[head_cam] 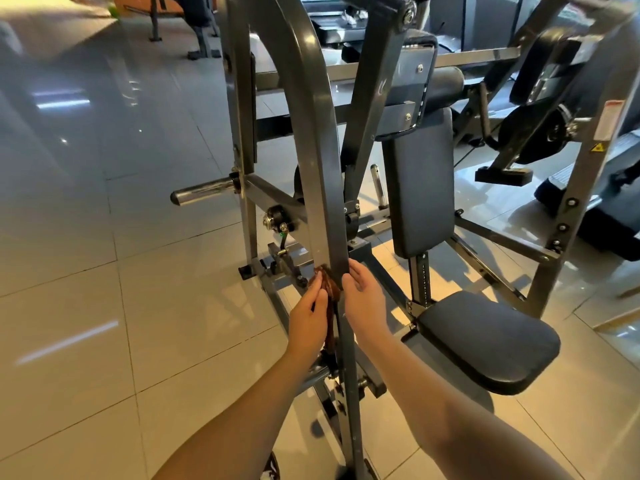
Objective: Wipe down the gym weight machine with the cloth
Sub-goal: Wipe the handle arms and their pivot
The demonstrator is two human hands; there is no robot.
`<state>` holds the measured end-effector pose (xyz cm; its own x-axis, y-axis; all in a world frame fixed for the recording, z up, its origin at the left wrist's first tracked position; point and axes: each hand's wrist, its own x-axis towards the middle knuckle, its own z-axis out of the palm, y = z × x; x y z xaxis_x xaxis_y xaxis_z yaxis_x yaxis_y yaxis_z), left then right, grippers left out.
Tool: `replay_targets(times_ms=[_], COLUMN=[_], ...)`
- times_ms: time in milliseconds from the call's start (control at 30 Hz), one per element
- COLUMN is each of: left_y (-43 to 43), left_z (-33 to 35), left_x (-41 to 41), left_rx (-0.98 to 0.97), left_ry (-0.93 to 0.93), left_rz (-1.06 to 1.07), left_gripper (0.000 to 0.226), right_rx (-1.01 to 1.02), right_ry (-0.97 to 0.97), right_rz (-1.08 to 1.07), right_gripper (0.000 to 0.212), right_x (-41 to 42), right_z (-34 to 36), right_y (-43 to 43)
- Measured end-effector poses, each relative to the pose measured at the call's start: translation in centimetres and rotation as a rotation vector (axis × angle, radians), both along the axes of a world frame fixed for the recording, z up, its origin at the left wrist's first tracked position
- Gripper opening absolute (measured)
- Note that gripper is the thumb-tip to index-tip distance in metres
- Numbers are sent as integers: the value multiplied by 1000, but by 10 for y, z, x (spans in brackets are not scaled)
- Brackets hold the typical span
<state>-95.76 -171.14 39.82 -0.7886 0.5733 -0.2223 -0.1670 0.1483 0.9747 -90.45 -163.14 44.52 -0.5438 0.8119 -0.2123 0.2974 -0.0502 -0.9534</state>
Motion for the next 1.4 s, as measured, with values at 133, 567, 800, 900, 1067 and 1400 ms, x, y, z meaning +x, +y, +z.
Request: replay_targets(times_ms=[133,567,800,900,1067,1400], left_y=[9,22,23,14,27,19], left_z=[30,30,10,5,31,23], left_x=[-8,-22,-4,3,-17,3], left_rx=[103,118,19,-6,107,-38], left_ry=[18,4,-67,-105,1,2], left_rz=[39,101,137,87,122,109], left_gripper=[43,42,41,40,42,38], right_rx=[-6,74,55,36,40,32], right_ry=[19,-1,-19,-33,28,-18], right_rz=[39,50,19,36,68,76], right_gripper=[31,38,40,40,35,43], right_x=[4,2,-3,1,5,3], right_z=[6,4,-8,-9,1,-17], right_y=[7,2,-2,0,8,0])
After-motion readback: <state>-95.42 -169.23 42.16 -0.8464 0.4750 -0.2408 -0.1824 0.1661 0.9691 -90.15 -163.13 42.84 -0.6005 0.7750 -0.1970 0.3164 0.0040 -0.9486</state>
